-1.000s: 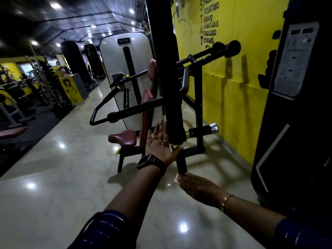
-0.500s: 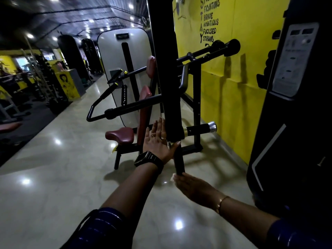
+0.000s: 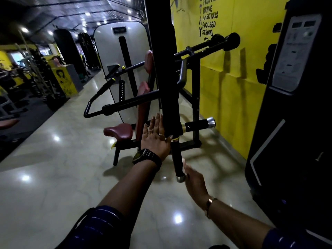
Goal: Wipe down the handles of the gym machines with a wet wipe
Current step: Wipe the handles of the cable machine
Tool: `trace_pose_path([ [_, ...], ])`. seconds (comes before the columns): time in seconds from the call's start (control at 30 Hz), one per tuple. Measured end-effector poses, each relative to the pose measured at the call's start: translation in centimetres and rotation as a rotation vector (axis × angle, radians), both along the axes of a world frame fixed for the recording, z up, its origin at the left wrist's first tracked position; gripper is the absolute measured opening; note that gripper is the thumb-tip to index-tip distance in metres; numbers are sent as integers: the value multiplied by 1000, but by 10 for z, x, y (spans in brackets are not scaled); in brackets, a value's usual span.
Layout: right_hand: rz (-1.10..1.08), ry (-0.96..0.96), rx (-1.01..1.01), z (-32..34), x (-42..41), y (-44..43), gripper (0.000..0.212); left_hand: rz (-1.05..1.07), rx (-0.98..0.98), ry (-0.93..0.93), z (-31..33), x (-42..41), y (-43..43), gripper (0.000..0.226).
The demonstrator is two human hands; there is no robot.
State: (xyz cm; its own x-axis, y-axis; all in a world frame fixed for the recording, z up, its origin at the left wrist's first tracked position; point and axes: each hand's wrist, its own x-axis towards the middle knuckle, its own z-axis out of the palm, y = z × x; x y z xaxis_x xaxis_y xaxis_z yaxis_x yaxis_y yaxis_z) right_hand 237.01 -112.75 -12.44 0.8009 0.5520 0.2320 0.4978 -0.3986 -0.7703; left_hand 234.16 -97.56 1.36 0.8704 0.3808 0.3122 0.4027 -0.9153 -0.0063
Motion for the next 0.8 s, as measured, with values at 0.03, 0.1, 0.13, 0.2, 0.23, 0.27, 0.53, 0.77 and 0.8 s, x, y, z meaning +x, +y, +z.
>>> trace_pose_path([
  [0.03,-34,82,-6,-15,-4,-2,43,-4,-4,0,0,0,0,68],
  [0.1,-147,297,79,-21,-7,-2,31,-9,0,6,1,0,0,68],
  [0.13,-194,423,199,-14,-4,0,20,-12,-1,6,2,0,0,68],
  [0.2,-267,551,422,7,7,6,16,-16,-17,0,3,0,0,68],
  [0.23,-263,526,466,21,11,8,22,-13,-22,1,2,1,0,69],
  [0.27,-243,497,488,34,15,12,28,-6,-26,7,1,1,-1,69],
  [0.53,-124,68,348,23,-3,20,48,0,-25,15,-1,1,-1,68],
  [0.77,-271,255,288,-23,-13,-6,28,-7,-35,13,1,1,-1,68],
  [0.8,-302,359,396,-13,-5,-5,25,-5,-26,11,1,2,-1,68],
])
